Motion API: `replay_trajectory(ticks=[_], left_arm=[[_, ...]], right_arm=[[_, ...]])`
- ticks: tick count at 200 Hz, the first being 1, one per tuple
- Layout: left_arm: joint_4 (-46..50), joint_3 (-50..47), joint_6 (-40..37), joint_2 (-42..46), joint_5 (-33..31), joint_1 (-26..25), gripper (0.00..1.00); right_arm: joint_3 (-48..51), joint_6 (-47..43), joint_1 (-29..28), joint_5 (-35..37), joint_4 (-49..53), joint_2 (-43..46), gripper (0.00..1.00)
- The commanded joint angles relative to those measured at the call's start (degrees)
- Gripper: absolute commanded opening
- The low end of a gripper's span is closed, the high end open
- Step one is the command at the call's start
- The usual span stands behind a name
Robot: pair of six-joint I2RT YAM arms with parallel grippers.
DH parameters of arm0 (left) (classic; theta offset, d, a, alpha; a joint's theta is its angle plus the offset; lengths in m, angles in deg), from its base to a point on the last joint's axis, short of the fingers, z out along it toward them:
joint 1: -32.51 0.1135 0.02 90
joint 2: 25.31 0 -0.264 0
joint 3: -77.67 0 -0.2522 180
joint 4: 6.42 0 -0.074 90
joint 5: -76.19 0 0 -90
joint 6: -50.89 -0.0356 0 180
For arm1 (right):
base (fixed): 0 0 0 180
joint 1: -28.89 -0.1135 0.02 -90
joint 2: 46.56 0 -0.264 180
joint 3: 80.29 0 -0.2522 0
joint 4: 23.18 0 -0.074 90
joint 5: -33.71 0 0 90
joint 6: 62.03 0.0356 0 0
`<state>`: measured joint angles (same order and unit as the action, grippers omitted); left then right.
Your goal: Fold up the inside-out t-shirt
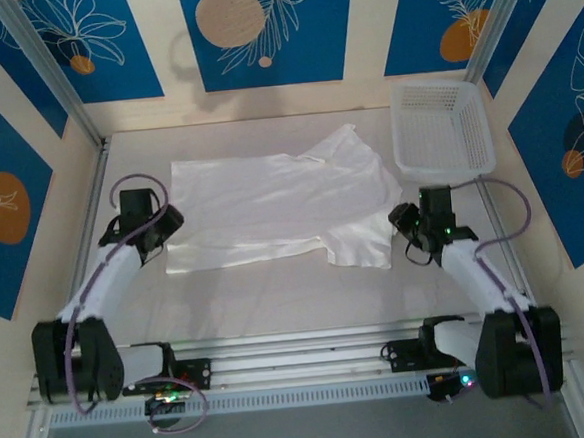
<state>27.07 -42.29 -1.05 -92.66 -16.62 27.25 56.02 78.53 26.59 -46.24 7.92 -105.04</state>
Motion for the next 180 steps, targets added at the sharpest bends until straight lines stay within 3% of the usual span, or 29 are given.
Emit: replay_trajectory(ticks=[1, 19, 42, 59, 77, 127, 170, 174, 180], left_arm=[[2.84, -0.91, -5.33, 3.66, 1.19, -7.25, 0.66], [3.79, -0.76, -7.30, 4.22, -0.94, -11.50, 0.67], [4.19, -0.50, -7.26, 2.74, -1.97, -12.85, 0.68], [4.22, -0.49, -6.87, 1.56, -2.44, -13.02, 0.68], [4.28, -0.71, -6.69, 1.18, -2.85, -13.17, 0.68], [5.29, -1.18, -7.07, 2.05, -4.26, -13.32, 0.68], [2.21, -2.21, -6.47, -0.82, -4.55, -13.66, 0.68], [2.39, -2.10, -6.43, -1.30, -4.85, -13.65, 0.68], [2.86, -1.79, -6.49, -2.06, -5.15, -13.77, 0.68]], right_arm=[[6.00, 4.25, -1.45, -2.04, 6.00, 3.37, 0.52], [7.16, 2.57, -2.38, -3.11, 6.04, 1.88, 0.54], [6.13, 1.65, -4.40, -4.65, 4.59, -3.21, 0.50], [5.12, 1.02, -5.33, -6.54, 1.21, -4.95, 0.29], [1.87, -0.42, -6.98, -6.93, -0.37, -5.14, 0.00], [-17.44, 2.32, -10.37, -14.39, -1.87, -14.32, 0.00], [-44.60, 0.27, -7.93, 1.18, 4.23, -39.30, 0.00], [-46.49, 0.08, -7.31, 1.66, 4.93, -41.42, 0.04], [-48.77, -0.44, -6.56, 1.25, 5.69, -43.97, 0.20]])
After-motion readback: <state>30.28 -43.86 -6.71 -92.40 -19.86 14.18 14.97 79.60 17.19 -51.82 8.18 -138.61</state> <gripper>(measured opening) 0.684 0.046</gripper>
